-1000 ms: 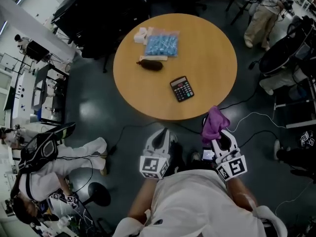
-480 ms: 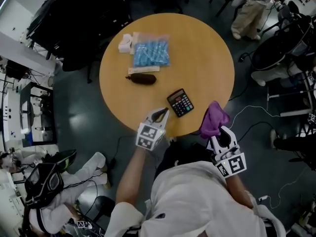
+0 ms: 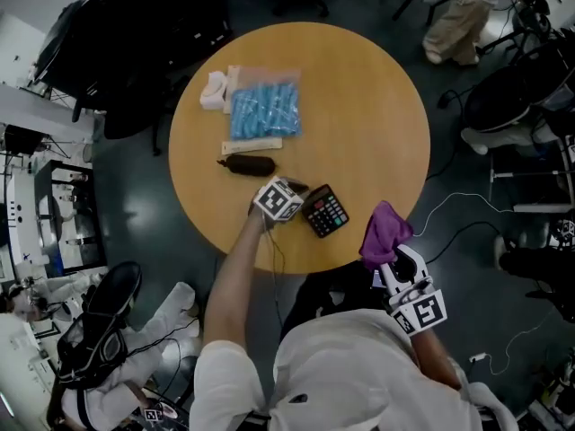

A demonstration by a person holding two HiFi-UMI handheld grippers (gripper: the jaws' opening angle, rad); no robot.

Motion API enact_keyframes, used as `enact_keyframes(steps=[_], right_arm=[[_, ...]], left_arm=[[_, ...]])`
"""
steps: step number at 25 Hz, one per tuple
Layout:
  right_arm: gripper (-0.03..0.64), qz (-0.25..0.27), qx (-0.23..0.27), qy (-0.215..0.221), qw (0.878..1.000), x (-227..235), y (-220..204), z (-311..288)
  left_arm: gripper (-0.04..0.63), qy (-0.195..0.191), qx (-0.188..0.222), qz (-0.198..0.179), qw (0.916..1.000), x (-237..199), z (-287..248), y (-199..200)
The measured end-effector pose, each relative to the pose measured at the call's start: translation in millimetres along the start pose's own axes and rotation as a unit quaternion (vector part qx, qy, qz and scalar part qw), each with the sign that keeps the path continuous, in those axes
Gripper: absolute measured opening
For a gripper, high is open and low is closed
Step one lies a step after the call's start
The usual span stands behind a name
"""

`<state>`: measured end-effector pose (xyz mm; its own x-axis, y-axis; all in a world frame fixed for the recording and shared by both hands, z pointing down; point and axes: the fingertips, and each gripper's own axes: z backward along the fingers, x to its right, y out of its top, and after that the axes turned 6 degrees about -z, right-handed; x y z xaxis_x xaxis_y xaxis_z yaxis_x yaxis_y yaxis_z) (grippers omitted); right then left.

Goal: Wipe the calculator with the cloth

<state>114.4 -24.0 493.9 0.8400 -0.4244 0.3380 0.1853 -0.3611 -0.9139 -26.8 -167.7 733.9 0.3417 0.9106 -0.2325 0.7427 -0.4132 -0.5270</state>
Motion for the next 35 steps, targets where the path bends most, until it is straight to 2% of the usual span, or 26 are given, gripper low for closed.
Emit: enact_keyframes(steps=[3, 5, 6, 9, 13, 16, 18, 21, 25, 27, 29, 30, 31, 33, 35], right_arm=[[0.087, -0.006, -0.01, -0.008, 1.0, 19.1, -1.8, -8.2], [0.087, -0.013, -0.013, -0.017, 1.0, 30.9, -2.7, -11.9], [0.087, -0.017, -0.014, -0.022, 1.0, 35.9, -2.7, -13.0], [0.087, -0.029, -0.021, -0.031, 0.999, 45.3, -4.1, -12.9], [0.087, -0.037, -0.027, -0.033, 0.998, 54.1, -4.0, -12.8], [0.087, -0.041, -0.026, -0.039, 0.998, 61.1, -3.6, -13.4], [0.087, -0.041, -0.023, -0.044, 0.998, 65.3, -3.1, -13.1], [0.087, -0.041, -0.019, -0.05, 0.998, 67.7, -2.8, -11.3], [0.087, -0.039, -0.017, -0.049, 0.998, 66.7, -7.5, -15.6], [0.087, -0.034, -0.017, -0.041, 0.998, 61.9, -7.5, -18.1], [0.087, -0.026, -0.017, -0.031, 0.999, 55.7, -4.5, -17.7], [0.087, -0.019, -0.016, -0.026, 0.999, 52.4, -1.8, -16.4], [0.087, -0.01, -0.015, -0.022, 1.0, 49.1, 1.4, -14.8], [0.087, 0.015, -0.014, -0.011, 1.0, 42.4, 7.6, -14.6], [0.087, 0.045, -0.017, 0.005, 0.999, 34.1, 9.8, -22.3]], left_arm=[[0.016, -0.048, -0.051, -0.005, 0.9975, -12.0, -24.3, -0.5], [0.105, -0.091, -0.083, 0.003, 0.9923, -13.4, -36.9, -5.2], [0.129, -0.107, -0.097, 0.006, 0.9896, -14.4, -41.4, -6.8], [0.133, -0.136, -0.123, 0.012, 0.983, -13.8, -52.4, -11.0], [0.133, -0.177, -0.129, 0.034, 0.9751, -3.1, -62.0, -14.2], [0.132, -0.199, -0.144, 0.024, 0.969, 6.6, -63.8, -20.3], [0.078, -0.219, -0.147, 0.021, 0.9644, 15.0, -64.9, -23.3], [0.061, -0.238, -0.125, 0.036, 0.9626, 24.5, -62.2, -21.3], [0.051, -0.224, -0.075, 0.058, 0.97, 27.1, -49.6, -18.7], [0.051, -0.202, -0.037, 0.09, 0.9746, 28.9, -38.8, -21.9], [0.051, -0.174, 0.025, 0.155, 0.9721, 33.9, -23.8, -25.3], [0.049, -0.156, 0.066, 0.199, 0.9653, 37.3, -13.7, -25.6], [0.051, -0.132, 0.11, 0.246, 0.9539, 41.2, -1.7, -25.5], [0.051, -0.072, 0.195, 0.331, 0.9205, 48.7, 27.2, -24.9], [0.051, 0.001, 0.262, 0.388, 0.8838, 54.8, 59.8, -24.0]])
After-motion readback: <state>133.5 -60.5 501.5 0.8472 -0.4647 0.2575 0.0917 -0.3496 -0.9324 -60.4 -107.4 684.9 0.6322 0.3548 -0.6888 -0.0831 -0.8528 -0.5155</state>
